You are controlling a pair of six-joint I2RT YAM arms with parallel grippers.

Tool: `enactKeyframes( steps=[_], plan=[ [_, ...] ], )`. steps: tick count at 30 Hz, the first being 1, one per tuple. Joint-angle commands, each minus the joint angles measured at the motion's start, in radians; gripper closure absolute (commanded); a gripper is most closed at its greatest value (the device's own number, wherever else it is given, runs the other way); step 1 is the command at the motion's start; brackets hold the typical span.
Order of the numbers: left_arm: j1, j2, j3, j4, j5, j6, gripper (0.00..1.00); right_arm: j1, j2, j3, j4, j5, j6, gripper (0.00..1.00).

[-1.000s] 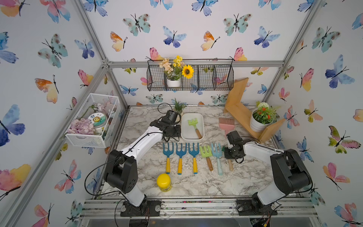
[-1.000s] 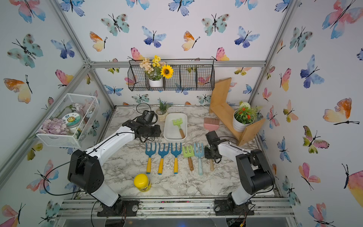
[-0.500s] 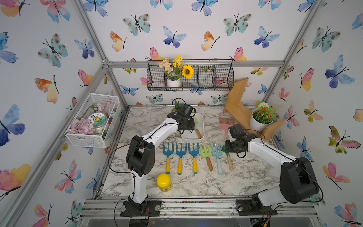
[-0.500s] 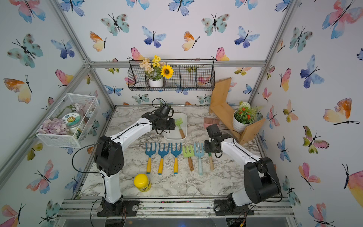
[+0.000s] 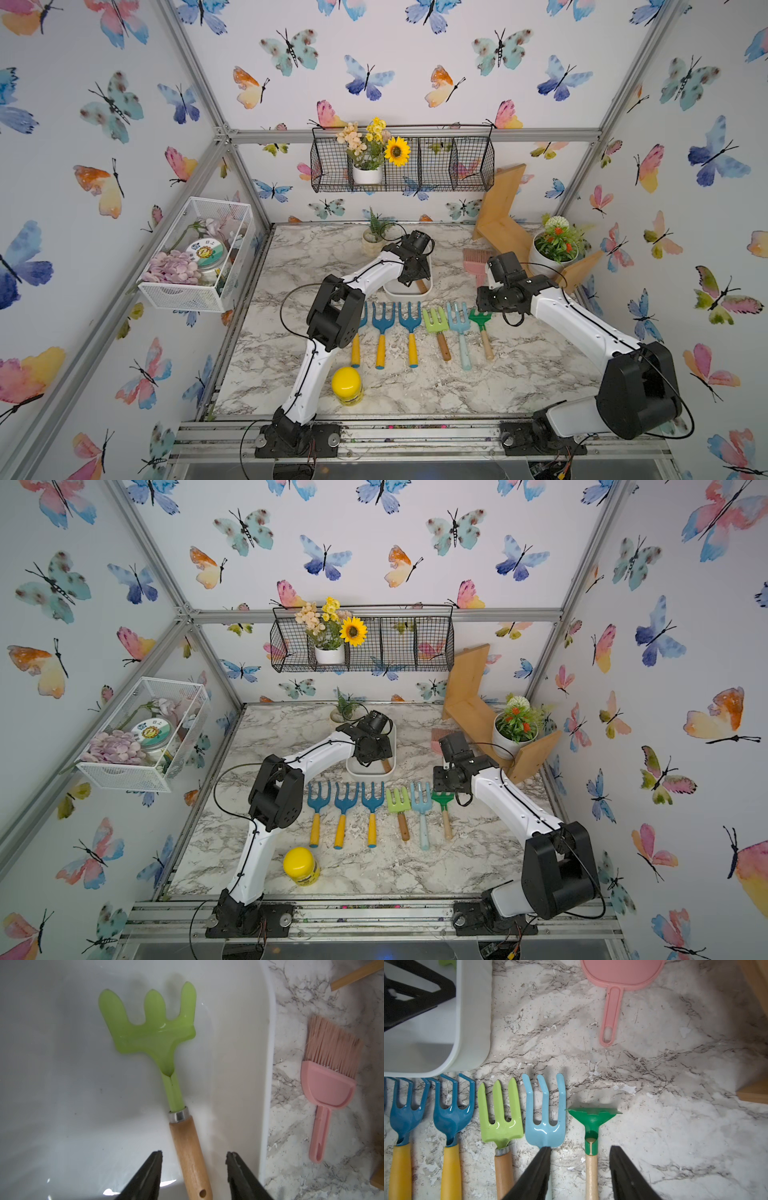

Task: Take the hand rake out of the storage box
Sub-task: Pick up the rake from the storage box.

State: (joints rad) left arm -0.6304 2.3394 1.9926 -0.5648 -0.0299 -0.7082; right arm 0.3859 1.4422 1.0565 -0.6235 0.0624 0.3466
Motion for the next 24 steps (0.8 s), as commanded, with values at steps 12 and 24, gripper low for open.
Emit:
enactKeyframes(
  steps=[12,24],
  plan=[
    [0.012,0.098,0.04,-0.005,-0.038,0.008,0.72,0.002,-0.003,-0.037,-0.004,-0.026,-0.006,0.48],
    [0.041,-0.13,-0.006,0.046,-0.005,0.08,0.83,0.002,0.007,-0.041,0.01,-0.037,-0.001,0.47]
  ],
)
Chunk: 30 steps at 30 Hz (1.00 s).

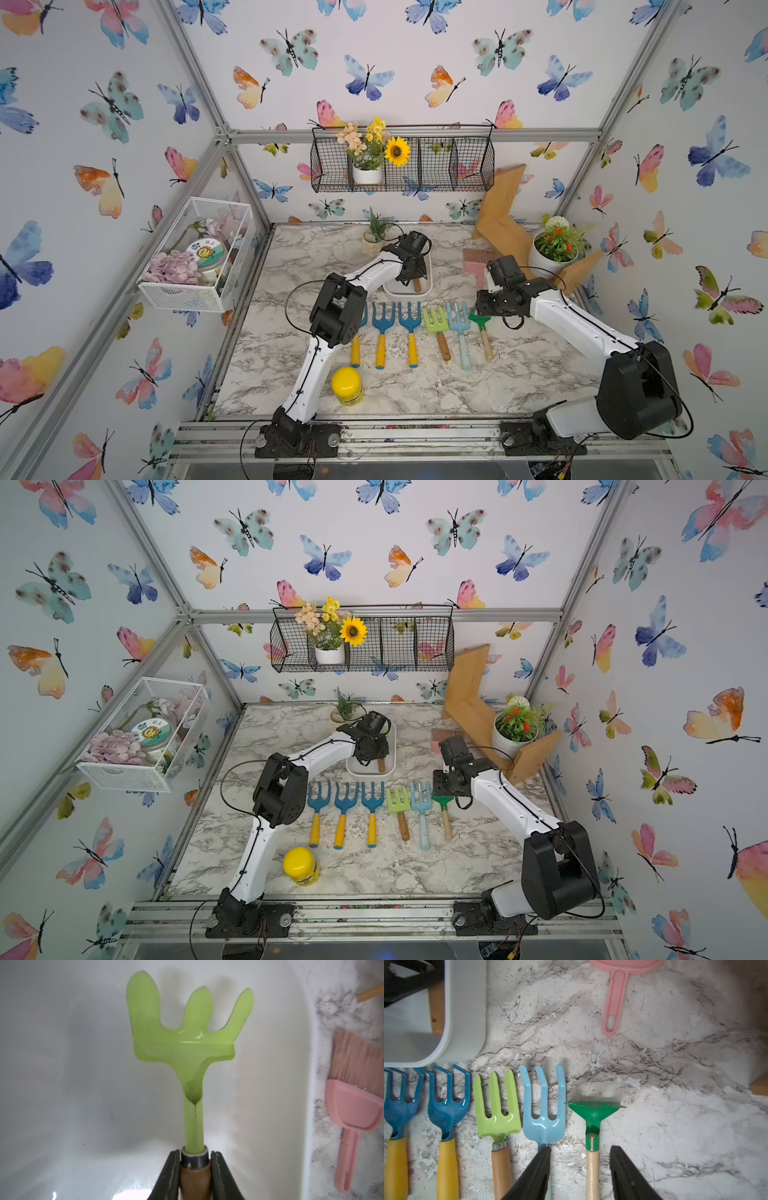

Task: Take the hand rake out of the storage box
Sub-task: Pick up the rake from the storage box, then place the rake at the center of the board.

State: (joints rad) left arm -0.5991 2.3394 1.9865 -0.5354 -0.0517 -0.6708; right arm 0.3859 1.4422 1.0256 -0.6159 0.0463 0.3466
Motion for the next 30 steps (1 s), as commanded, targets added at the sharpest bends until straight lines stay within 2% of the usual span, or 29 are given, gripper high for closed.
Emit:
enactKeyframes(
  steps=[1,7,10,14,18,20,23,28,30],
  plan=[
    [0.012,-0.152,-0.009,0.017,0.021,0.048,0.83,0.002,0.007,-0.01,0.003,-0.022,-0.001,0.47],
    [0.034,-0.303,-0.074,-0.028,0.044,0.118,0.83,0.002,0.01,-0.016,0.014,-0.029,0.0,0.47],
    [0.058,-0.431,-0.166,-0.088,0.039,0.192,0.83,0.002,0.02,-0.013,0.02,-0.034,-0.003,0.47],
    [0.158,-0.636,-0.438,-0.088,0.111,0.315,0.83,0.003,0.045,0.004,0.025,-0.056,-0.014,0.47],
    [0.309,-0.822,-0.717,-0.086,0.225,0.405,0.84,0.002,0.072,0.017,0.043,-0.073,-0.017,0.47],
    [0.351,-0.894,-0.837,-0.083,0.214,0.441,0.84,0.003,0.084,0.028,0.047,-0.079,-0.016,0.47],
    [0.38,-0.938,-0.935,-0.13,0.128,0.481,0.84,0.002,0.09,0.046,0.051,-0.084,-0.018,0.47],
    [0.425,-0.992,-1.057,-0.128,0.125,0.426,0.86,0.002,0.105,0.077,0.043,-0.09,-0.023,0.47],
    [0.43,-0.983,-1.044,-0.15,0.116,0.419,0.85,0.002,0.109,0.089,0.039,-0.098,-0.026,0.47]
  ],
)
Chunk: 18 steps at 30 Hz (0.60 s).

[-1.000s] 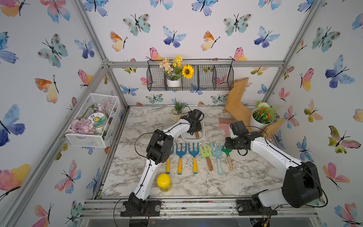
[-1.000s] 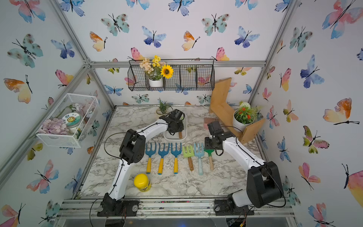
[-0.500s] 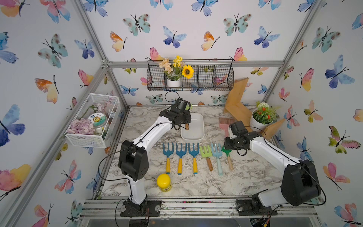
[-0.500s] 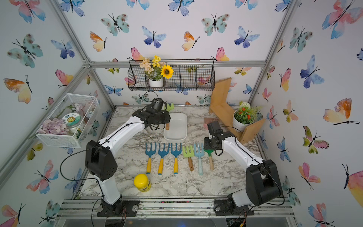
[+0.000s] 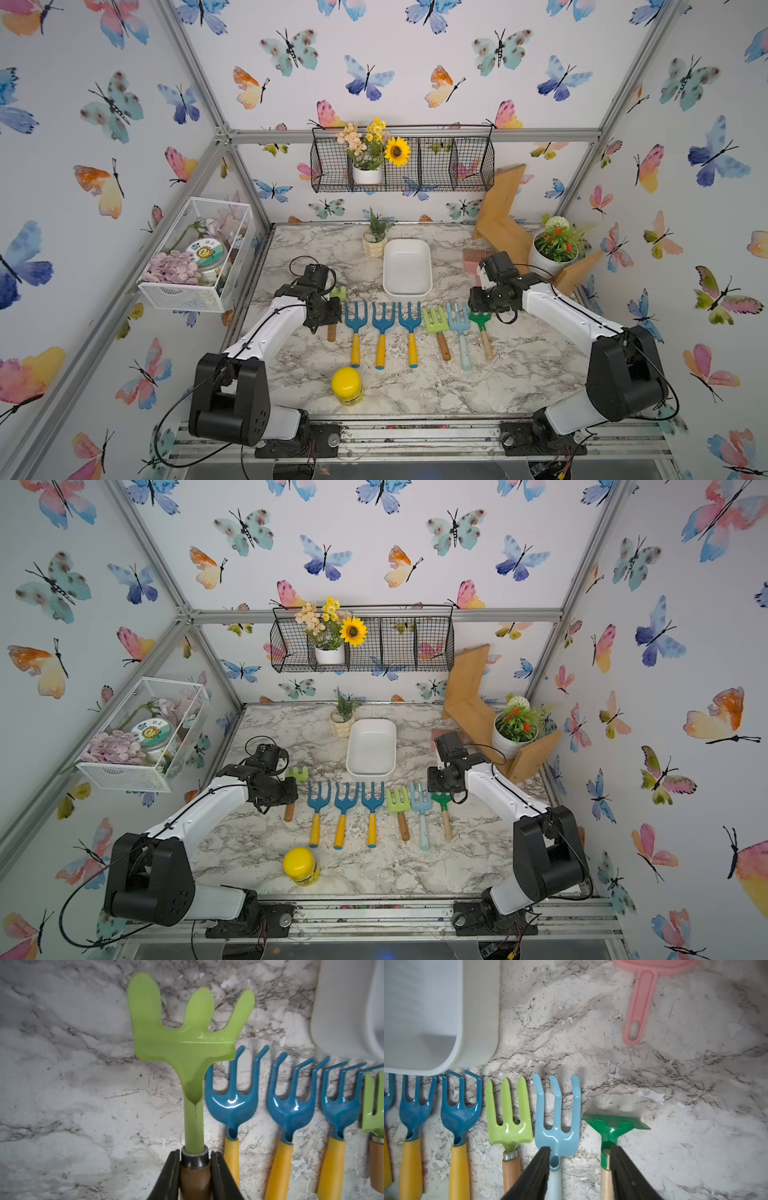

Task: Take the hand rake out of the storage box
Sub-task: Place the rake at the center of the board.

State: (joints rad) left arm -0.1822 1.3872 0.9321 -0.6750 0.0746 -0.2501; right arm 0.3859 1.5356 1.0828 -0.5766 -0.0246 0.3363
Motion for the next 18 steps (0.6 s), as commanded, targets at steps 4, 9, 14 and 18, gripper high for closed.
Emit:
enactKeyframes(
  steps=[4,9,14,18],
  plan=[
    [0.025,0.043,0.032,-0.047,-0.039,0.004,0.85,0.002,0.016,0.046,-0.006,-0.031,-0.023,0.47],
    [0.025,0.103,0.042,-0.056,-0.026,0.029,0.85,0.002,0.027,0.051,-0.006,-0.036,-0.031,0.47],
    [0.025,0.148,0.071,-0.109,-0.09,0.057,0.86,0.002,0.057,0.064,-0.004,-0.049,-0.041,0.47],
    [0.024,0.177,0.073,-0.115,-0.071,0.08,0.84,0.003,0.087,0.086,0.003,-0.06,-0.045,0.47]
  ],
)
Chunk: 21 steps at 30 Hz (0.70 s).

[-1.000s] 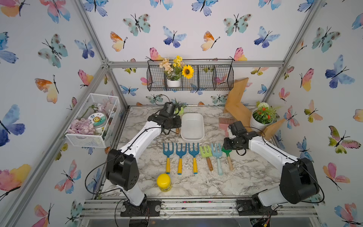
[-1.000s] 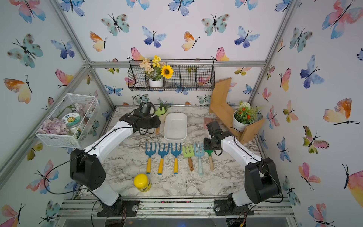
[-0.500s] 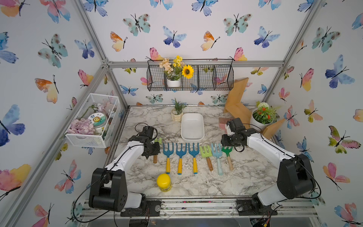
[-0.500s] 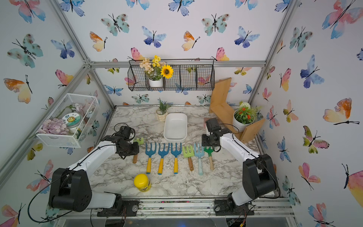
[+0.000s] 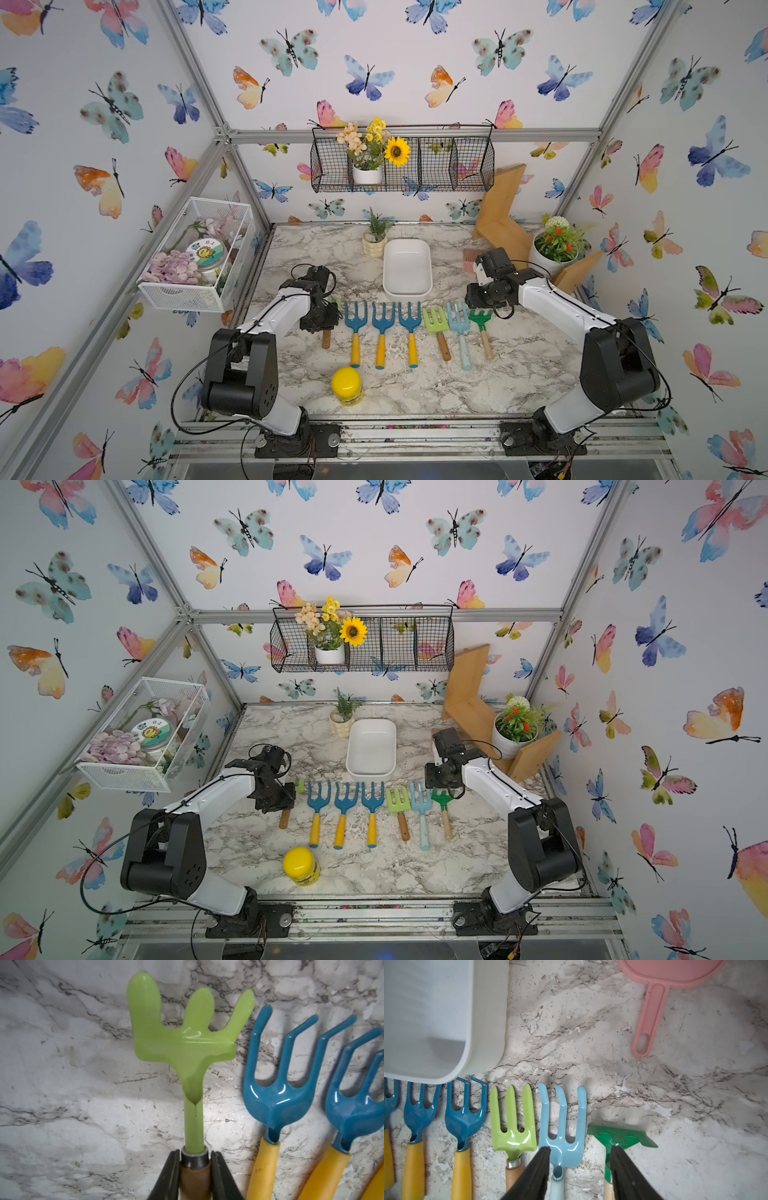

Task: Take the hand rake out of the storage box
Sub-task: Place the rake at the center of the board.

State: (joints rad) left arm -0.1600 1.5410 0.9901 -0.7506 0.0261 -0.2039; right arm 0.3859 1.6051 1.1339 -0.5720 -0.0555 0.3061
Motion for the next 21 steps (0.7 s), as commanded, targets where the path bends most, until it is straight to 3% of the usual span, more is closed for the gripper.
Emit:
enactKeyframes(
  steps=[1,12,21],
  plan=[
    [0.002,0.038,0.015,-0.038,-0.024,0.034,0.83,0.002,0.026,0.041,0.0,-0.033,-0.015,0.46],
    [-0.003,0.139,0.011,-0.024,-0.09,0.028,0.81,0.002,0.059,0.083,-0.012,-0.035,-0.025,0.46],
    [-0.012,0.146,0.011,-0.025,-0.115,0.019,0.65,0.003,0.051,0.065,-0.007,-0.031,-0.024,0.46]
  ],
)
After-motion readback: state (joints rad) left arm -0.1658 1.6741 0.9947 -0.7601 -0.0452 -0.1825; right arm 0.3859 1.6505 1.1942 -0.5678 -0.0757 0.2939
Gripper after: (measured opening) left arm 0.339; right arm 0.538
